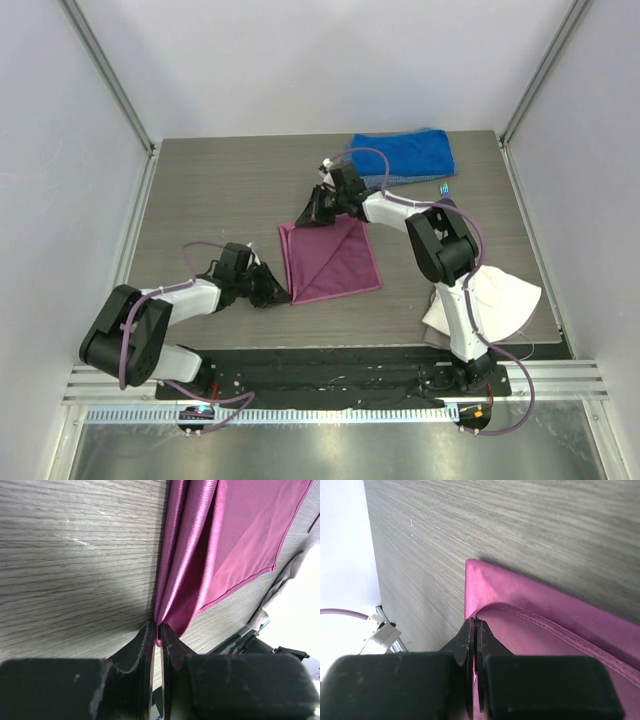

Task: Fold the napkin into a case and place the utensils inside
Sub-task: Fold the square-folded napkin at the center of the board, then smooth out the upper triangle-folded napkin at the center of the board.

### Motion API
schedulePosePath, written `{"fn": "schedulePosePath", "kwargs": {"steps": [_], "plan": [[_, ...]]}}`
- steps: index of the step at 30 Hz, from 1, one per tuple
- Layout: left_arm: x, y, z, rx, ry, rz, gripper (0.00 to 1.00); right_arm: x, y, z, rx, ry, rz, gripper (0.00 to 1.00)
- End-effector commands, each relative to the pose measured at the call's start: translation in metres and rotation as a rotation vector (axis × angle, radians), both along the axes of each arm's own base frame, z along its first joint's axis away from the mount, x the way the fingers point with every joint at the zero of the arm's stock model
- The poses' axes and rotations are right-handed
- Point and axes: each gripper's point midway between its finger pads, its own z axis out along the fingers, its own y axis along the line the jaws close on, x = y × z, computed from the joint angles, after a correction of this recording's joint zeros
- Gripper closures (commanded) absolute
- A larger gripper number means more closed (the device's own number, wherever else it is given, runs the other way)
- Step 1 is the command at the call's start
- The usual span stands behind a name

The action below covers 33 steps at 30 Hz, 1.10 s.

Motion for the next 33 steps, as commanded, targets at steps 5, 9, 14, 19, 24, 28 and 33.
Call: {"fn": "schedulePosePath", "kwargs": {"steps": [5,9,14,19,24,28,33], "plan": [[-0.009,0.007,-0.015,0.053,0.045,0.001,0.86,0.007,0.019,0.013,0.040,-0.025,0.039,0.99],[-0.009,0.007,-0.015,0.053,0.045,0.002,0.86,0.009,0.022,0.013,0.039,-0.029,0.045,0.96],[-0.011,0.008,-0.014,0.049,0.051,0.022,0.83,0.016,0.028,0.018,0.038,-0.038,0.067,0.89],[-0.008,0.015,0.001,0.060,0.006,0.066,0.68,0.019,0.021,0.035,-0.003,-0.082,0.091,0.73],[-0.006,0.022,0.020,0.093,-0.033,0.082,0.59,0.013,0.001,0.073,-0.026,-0.145,0.098,0.61],[0.001,0.023,0.049,0.081,-0.097,0.095,0.61,0.004,-0.034,0.083,-0.099,-0.189,0.042,0.60],[0.016,0.002,0.078,-0.012,-0.146,0.049,0.71,-0.012,-0.077,0.061,-0.173,-0.154,-0.016,0.66]]}}
